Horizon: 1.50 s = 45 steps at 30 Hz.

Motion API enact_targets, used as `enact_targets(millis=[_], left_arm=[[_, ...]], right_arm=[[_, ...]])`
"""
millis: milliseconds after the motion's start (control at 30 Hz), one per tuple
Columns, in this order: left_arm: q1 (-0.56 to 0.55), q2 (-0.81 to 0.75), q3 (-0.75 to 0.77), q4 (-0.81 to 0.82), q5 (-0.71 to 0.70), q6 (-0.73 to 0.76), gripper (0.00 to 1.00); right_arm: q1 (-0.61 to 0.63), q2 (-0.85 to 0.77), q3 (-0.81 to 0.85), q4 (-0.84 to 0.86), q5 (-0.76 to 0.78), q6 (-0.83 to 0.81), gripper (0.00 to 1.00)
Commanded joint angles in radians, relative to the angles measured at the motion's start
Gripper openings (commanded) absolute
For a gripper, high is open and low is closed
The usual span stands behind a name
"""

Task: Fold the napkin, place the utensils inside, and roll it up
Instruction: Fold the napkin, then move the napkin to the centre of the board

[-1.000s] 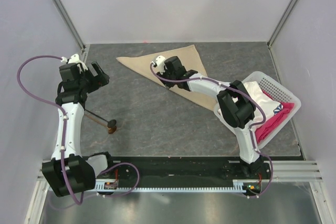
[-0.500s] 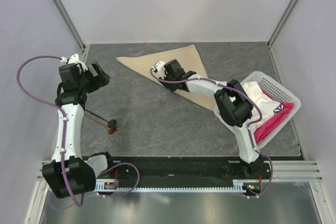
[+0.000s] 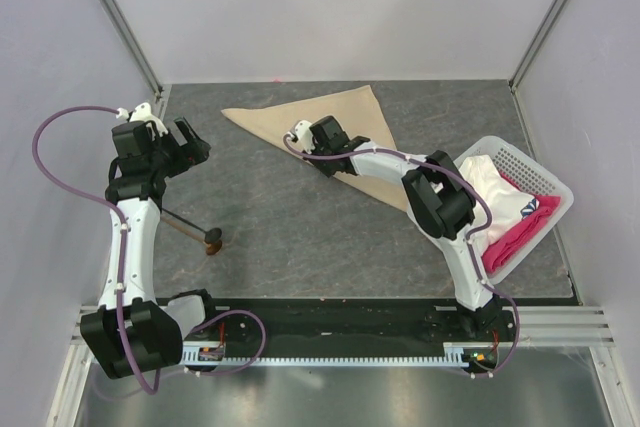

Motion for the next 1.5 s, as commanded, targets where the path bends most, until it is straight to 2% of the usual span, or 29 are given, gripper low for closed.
enact_targets(millis=[0, 133, 300, 433, 600, 800, 967, 1033, 1100, 1133, 1233, 1367, 1467], left_arm=[[0.001, -0.02, 0.001, 0.04, 0.021, -0.029, 0.98], [0.001, -0.021, 0.001, 0.041, 0.022, -0.029, 0.98], [0.001, -0.024, 0.0, 0.046, 0.027, -0.029, 0.98], [0.001, -0.03, -0.002, 0.047, 0.03, -0.029, 0.98], [0.001, -0.04, -0.002, 0.049, 0.028, -0.031, 0.98], [0.001, -0.052, -0.002, 0.052, 0.027, -0.031, 0.98], [-0.001, -0.056, -0.005, 0.052, 0.021, -0.029, 0.98], [0.001, -0.056, -0.005, 0.05, 0.019, -0.028, 0.98], [-0.001, -0.058, -0.005, 0.049, 0.019, -0.028, 0.98], [0.001, -0.058, -0.005, 0.049, 0.021, -0.028, 0.98], [-0.001, -0.058, -0.003, 0.049, 0.031, -0.02, 0.99], [-0.001, -0.06, -0.005, 0.049, 0.039, -0.016, 0.99], [-0.001, -0.061, -0.006, 0.049, 0.044, -0.016, 0.99]], right_arm=[[0.002, 0.032, 0.046, -0.028, 0.007, -0.019, 0.26], [0.002, 0.056, 0.075, -0.093, -0.082, -0.052, 0.17], [0.019, 0.101, 0.126, -0.176, -0.108, -0.058, 0.02], [0.034, 0.098, 0.126, -0.174, -0.12, -0.006, 0.0], [0.074, 0.07, 0.109, -0.174, -0.12, 0.138, 0.0], [0.175, 0.033, 0.106, -0.173, -0.073, 0.308, 0.0], [0.26, 0.033, 0.127, -0.174, -0.11, 0.46, 0.0], [0.284, 0.029, 0.132, -0.174, -0.125, 0.49, 0.04], [0.291, 0.015, 0.141, -0.173, -0.146, 0.519, 0.2], [0.291, -0.006, 0.14, -0.174, -0.14, 0.525, 0.34], [0.269, -0.075, 0.132, -0.182, -0.056, 0.508, 0.53], [0.167, -0.137, 0.124, -0.191, -0.005, 0.465, 0.58], [0.062, -0.138, 0.132, -0.193, 0.022, 0.427, 0.57]])
